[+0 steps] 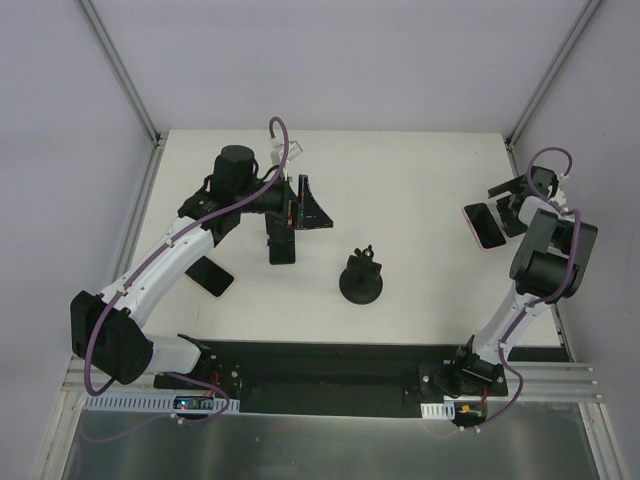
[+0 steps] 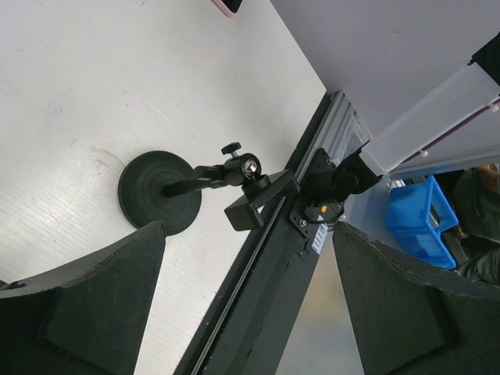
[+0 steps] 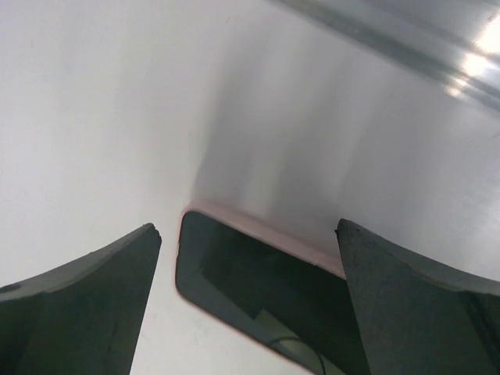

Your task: Place the phone on the phone stand

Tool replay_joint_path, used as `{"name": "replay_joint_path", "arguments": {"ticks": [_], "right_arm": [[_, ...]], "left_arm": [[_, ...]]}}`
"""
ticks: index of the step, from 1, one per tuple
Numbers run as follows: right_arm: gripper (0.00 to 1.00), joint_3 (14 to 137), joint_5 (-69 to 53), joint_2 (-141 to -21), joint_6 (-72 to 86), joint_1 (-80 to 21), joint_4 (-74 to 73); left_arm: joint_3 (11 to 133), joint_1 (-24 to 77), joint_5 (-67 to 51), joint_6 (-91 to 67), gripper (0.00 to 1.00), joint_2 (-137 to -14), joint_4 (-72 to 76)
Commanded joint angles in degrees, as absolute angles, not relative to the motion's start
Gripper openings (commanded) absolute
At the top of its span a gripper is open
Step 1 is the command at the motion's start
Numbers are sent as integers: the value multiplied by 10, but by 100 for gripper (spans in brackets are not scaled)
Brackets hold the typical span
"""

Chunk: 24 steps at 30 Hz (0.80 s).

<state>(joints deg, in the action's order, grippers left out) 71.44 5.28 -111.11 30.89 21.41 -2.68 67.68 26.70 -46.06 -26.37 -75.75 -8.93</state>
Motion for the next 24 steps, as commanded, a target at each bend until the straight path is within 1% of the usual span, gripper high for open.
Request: {"name": "replay_joint_path", "arguments": {"ticks": [1,4,8,9,10,11,12,15,17,20,24], "right_arm": [[99,726,-47,-1100,276,186,-121],[99,710,-63,-1067,241,157,-140],[100,707,-16,-1045,162,120,-192],[100,723,-10,-1063,139,107,-213],[97,749,23,-1077,117,101,-244],[96,772,39,-1090,69,93,-304],[96,809,50,-1115,48,78,-325],[96,859,44,-1164,4,58,-398],[96,862,35,-1170,-14,43,-415],[96,831,41,-1149,-39,25,-406],[96,817,25,-1133,-52,9,-430]], "left_arm": [[695,273,-465,-260,87,-757,-77],[694,274,-468,-262,87,-760,-77],[695,274,-467,-260,87,-759,-77],[695,274,-466,-259,87,-759,-76],[694,273,-465,-258,87,-759,-77],[694,274,-465,-258,87,-762,-77],[694,273,-464,-258,87,-763,-77],[695,273,-471,-261,87,-768,-77],[697,274,-474,-262,87,-767,-77],[695,273,-468,-259,87,-768,-76],[697,273,-476,-265,87,-773,-76]]}}
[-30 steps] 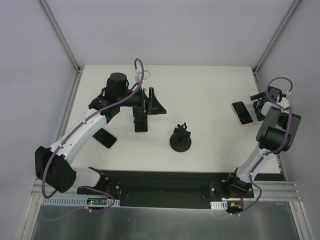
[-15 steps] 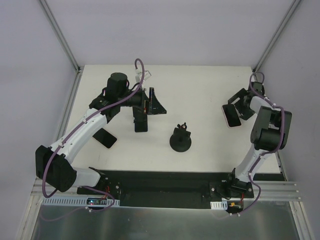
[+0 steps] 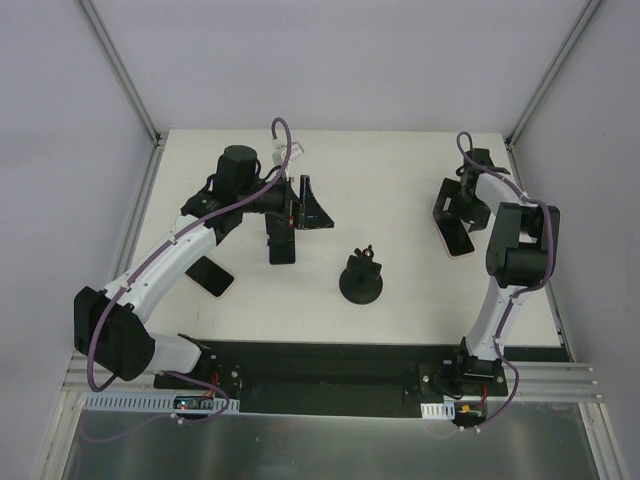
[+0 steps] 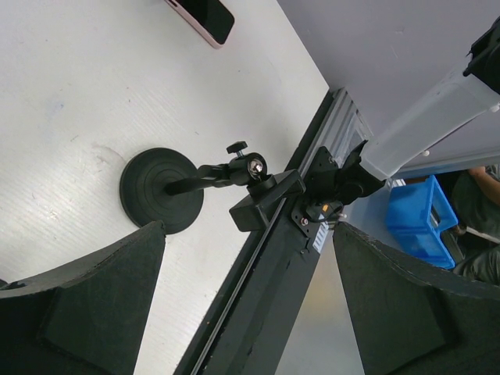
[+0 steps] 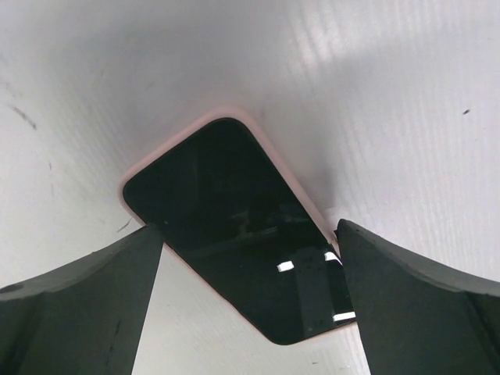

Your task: Place the phone on the phone stand

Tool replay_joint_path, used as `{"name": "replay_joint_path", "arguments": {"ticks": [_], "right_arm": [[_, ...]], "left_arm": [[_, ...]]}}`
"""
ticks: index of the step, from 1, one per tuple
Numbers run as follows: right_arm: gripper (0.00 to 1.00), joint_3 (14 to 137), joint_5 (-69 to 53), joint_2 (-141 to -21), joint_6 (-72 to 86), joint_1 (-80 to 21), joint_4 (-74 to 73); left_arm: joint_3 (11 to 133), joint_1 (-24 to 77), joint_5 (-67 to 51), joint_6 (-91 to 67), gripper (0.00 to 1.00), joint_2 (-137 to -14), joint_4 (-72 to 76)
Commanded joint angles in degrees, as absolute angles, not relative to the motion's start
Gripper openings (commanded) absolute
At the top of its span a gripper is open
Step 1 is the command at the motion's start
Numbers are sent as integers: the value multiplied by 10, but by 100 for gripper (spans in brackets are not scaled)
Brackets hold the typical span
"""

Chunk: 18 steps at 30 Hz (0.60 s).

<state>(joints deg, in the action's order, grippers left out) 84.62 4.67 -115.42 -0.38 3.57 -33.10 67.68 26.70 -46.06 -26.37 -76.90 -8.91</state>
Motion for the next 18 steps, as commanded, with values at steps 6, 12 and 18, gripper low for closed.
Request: {"name": "replay_joint_path", "arguments": {"ticks": [6,12,18], "right_arm": [[96,776,4,-1117,-54,1,-437],[96,733,-80,-1071,-65,-11,-400],[96,702,-110,-1065,-47,-22,-373]], "left_arm": [[697,273,-476,-264,87,-769,-76],[697,274,-477,-265,87,-771,-77],[697,274,-479,-266,87,-773,-76]]}}
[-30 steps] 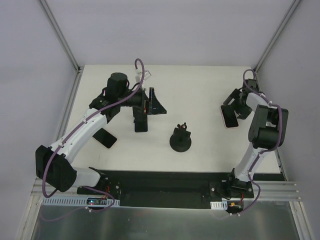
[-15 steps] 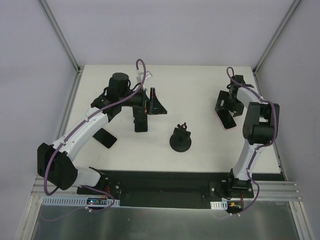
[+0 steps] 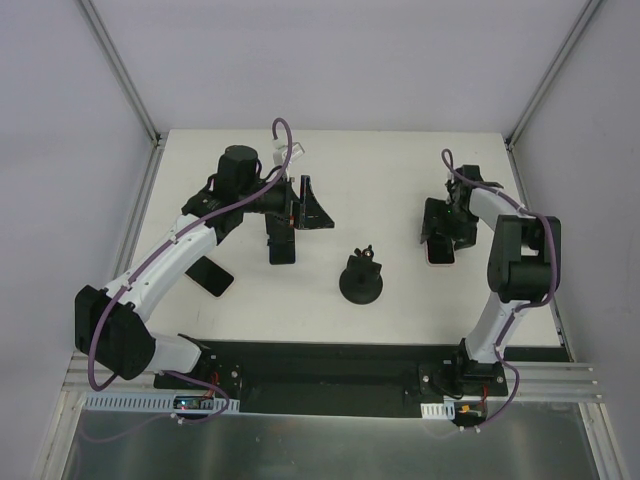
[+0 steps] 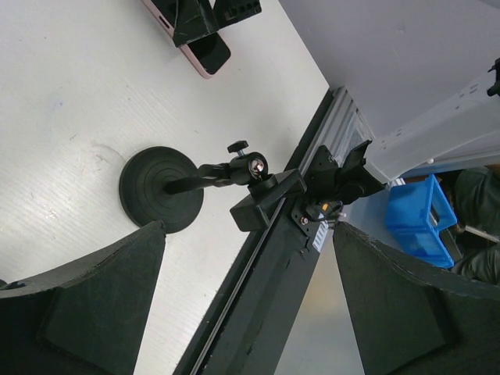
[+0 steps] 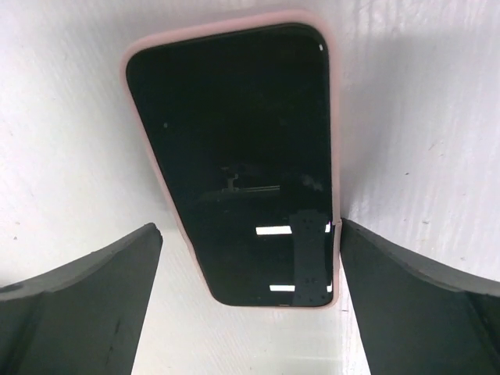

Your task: Place the phone on the phone stand

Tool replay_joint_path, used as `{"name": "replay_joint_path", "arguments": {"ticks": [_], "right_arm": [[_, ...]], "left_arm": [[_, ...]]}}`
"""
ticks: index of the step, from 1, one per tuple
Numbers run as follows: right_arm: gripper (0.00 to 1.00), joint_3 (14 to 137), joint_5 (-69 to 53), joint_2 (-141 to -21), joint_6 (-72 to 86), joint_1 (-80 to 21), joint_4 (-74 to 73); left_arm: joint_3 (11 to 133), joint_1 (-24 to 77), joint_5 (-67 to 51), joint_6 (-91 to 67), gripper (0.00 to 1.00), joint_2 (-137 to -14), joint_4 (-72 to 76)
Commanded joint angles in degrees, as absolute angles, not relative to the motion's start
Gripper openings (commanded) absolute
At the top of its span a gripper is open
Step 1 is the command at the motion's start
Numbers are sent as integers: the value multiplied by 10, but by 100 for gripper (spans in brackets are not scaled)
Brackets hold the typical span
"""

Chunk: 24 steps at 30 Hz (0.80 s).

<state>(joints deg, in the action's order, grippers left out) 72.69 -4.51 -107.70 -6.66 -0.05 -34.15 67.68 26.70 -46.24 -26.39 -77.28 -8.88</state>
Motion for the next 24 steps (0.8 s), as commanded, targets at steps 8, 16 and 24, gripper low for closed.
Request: {"name": "replay_joint_path", "arguments": {"ticks": [8,16,24], "right_arm": [[92,780,37,-1132,-45,-76,-451],[36,794,37,-1141,-43,-84,-464],[1,677,-48,-1014,-30,-89,-355]], "left_arm": [[698,274,-481,-268,87,-779,-76],[698,274,-483,-270,87,-783,-76],[699,274,-487,-273,87,-788,-76]]}}
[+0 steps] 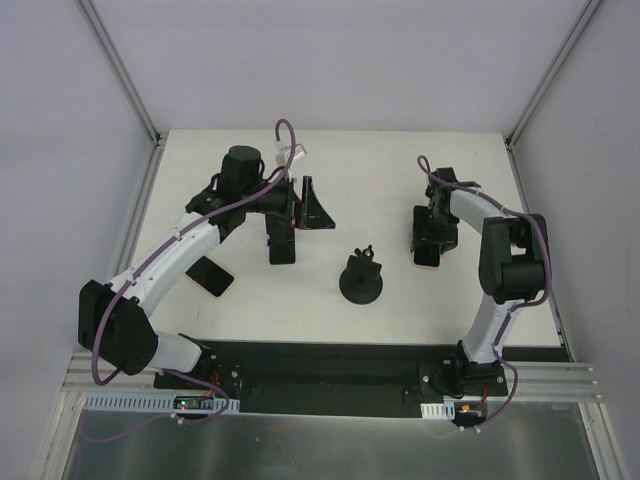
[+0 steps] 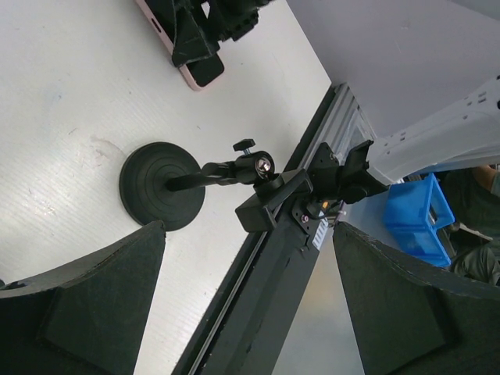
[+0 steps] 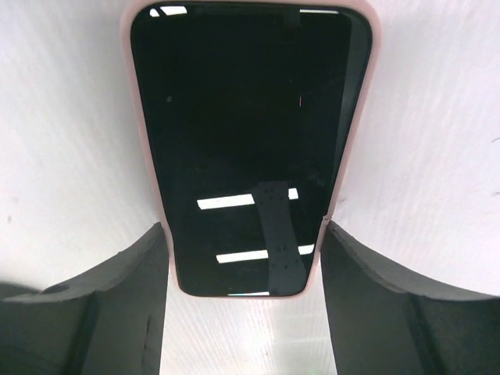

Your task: Place the phone on the phone stand

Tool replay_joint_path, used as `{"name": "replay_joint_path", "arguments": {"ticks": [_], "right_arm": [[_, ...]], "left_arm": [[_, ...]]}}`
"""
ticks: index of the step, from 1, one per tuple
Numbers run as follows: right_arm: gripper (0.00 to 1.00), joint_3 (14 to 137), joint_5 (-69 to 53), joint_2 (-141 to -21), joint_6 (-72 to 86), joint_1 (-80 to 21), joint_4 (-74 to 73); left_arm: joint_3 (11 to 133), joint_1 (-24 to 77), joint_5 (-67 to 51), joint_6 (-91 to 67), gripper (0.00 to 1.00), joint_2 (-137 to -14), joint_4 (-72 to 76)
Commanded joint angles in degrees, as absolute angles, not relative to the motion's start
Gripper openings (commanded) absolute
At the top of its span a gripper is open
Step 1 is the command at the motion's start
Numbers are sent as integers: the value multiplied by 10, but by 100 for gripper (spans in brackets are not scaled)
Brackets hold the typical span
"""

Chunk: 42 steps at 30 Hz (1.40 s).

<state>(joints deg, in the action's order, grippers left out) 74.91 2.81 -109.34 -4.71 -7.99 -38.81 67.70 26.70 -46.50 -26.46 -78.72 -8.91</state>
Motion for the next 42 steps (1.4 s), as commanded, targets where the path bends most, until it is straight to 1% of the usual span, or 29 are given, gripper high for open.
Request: {"name": "replay_joint_path", "arguments": {"ticks": [1,3,4,6,7,9,10,12,13,14,15,16,18,20,21,22,24,26,27,28,29,30,32,33,35,36,42], "right_arm": [[1,658,-57,-966,-30,-94,-306],[1,608,-68,-913,-15,-99,-253],[1,558,-73,-857,-8,-100,-197],[1,509,-95,-790,20,-101,-140],[1,459,-97,-718,27,-112,-82],[1,421,-67,-640,31,-137,-37],[1,410,-51,-572,26,-168,-13],[1,401,-16,-517,24,-198,-11],[1,402,-10,-476,16,-228,-14],[1,407,-4,-458,11,-246,-17],[1,410,37,-441,4,-265,-28],[1,417,50,-419,-3,-303,-33],[1,440,78,-405,-49,-340,-61],[1,460,112,-403,-107,-400,-88],[1,487,146,-404,-129,-419,-122],[1,499,159,-416,-148,-451,-140],[1,530,184,-434,-204,-478,-200],[1,563,213,-460,-242,-536,-230],[1,572,262,-469,-273,-558,-253],[1,593,285,-491,-287,-600,-265],[0,603,303,-504,-299,-617,-279],[0,617,333,-518,-305,-633,-306],[0,648,350,-552,-311,-663,-323],[0,655,358,-561,-311,-671,-328],[1,669,359,-570,-311,-687,-323],[0,672,357,-572,-311,-691,-317],[0,712,363,-585,-322,-716,-319]], "left_arm": [[699,274,-488,-273,86,-790,-76],[700,276,-492,-275,86,-791,-75],[700,277,-495,-275,86,-794,-76],[700,283,-506,-279,85,-798,-69],[702,286,-511,-282,85,-804,-68],[702,299,-527,-288,84,-808,-56],[702,302,-531,-291,84,-810,-51],[699,315,-534,-294,84,-808,-40],[695,320,-534,-294,84,-801,-32],[692,324,-533,-291,85,-796,-26],[690,330,-530,-288,86,-791,-21],[685,333,-528,-287,87,-781,-11],[679,337,-529,-286,88,-769,-1],[670,337,-540,-291,89,-753,30],[669,337,-545,-291,89,-745,36],[669,337,-548,-290,89,-740,40],[668,337,-559,-287,90,-726,49],[668,335,-562,-282,91,-715,52],[668,336,-562,-281,92,-707,53],[665,335,-563,-279,91,-704,54],[664,336,-563,-275,91,-704,54],[662,336,-557,-275,89,-705,54],[660,336,-559,-275,84,-712,54],[659,338,-562,-276,77,-722,54],[660,339,-564,-284,70,-734,54],[660,340,-573,-288,64,-745,54],[664,361,-594,-279,52,-757,54]]}}
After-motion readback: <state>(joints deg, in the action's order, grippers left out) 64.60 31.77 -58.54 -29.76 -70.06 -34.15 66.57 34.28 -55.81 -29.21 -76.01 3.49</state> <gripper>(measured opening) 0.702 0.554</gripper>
